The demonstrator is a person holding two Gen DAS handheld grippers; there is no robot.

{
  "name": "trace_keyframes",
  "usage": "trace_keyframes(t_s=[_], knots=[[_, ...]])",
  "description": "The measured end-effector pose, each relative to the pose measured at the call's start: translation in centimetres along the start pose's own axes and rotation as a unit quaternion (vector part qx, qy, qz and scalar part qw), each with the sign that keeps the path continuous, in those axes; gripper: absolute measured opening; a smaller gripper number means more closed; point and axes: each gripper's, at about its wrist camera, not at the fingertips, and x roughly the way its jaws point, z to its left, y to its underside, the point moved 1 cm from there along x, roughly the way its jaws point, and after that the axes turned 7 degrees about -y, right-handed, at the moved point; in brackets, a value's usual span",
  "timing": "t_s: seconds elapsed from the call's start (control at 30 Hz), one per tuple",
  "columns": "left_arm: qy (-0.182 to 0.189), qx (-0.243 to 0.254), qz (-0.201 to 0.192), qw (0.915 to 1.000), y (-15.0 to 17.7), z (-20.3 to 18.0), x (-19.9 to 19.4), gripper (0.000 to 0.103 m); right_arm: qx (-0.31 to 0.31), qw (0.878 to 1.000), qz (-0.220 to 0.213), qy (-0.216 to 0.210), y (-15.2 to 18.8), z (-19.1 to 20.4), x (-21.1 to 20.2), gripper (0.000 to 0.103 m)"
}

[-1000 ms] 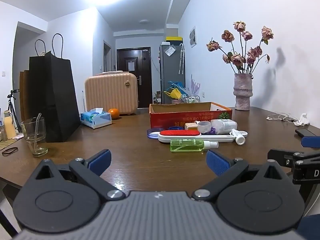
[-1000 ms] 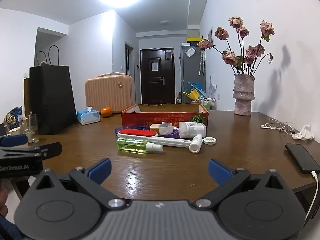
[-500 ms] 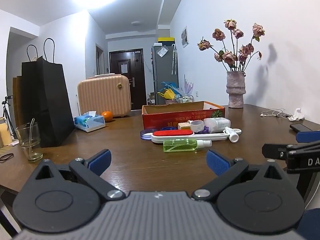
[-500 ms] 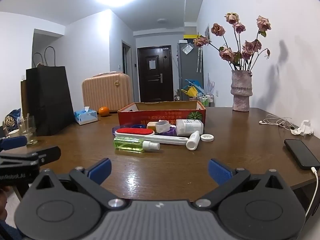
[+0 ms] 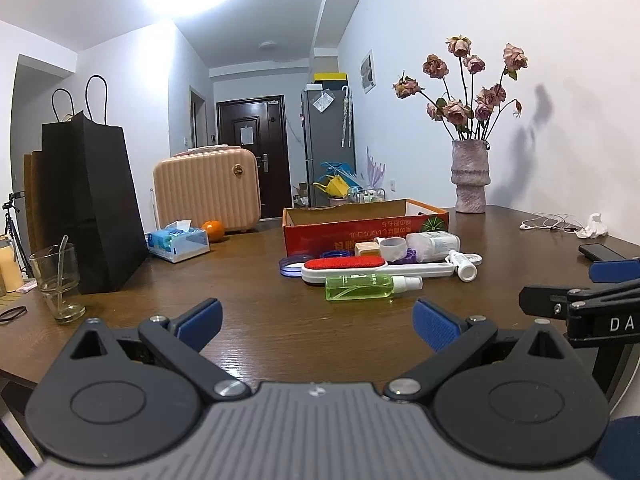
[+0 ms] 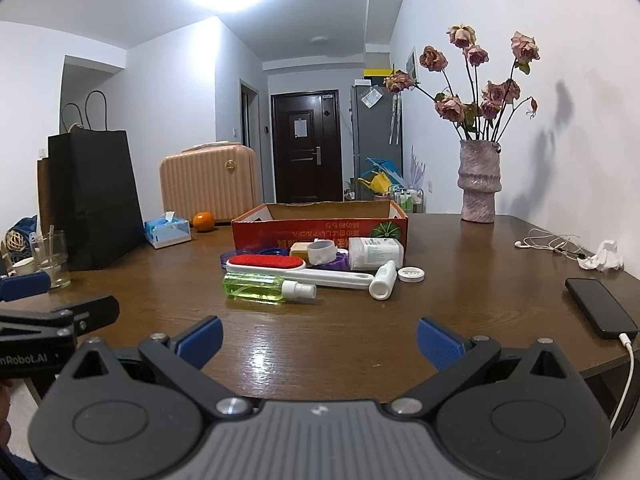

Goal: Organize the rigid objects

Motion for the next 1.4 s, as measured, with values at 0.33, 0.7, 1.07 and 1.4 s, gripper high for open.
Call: trace_keyframes(t_s=[0.33,0.7,1.07,1.4], knots=[[-0.002,0.002,-0.001,1.0000,0.35,-0.39,-0.10,0.103,0.004,1.000,0.007,0.003,0.21,-0.17,0.15,0.103],[-0.003,0.002,0.000,1.0000,0.44,-0.18,-0.22,0.103,0.003,1.000,0.008,0.001,0.26,0.01,0.26,0.103],[-0.004,0.006,0.000,1.0000,0.57,-0.26,-0.19,0.103,0.009,1.000,0.013,0.000,0.44,-0.16,0.41,0.103],[-0.005,0.008,-0.002,1.0000,0.56,-0.34,-0.15,0.103,0.009,1.000,0.011,0.000,0.34,-0.29,0.39,0.103]])
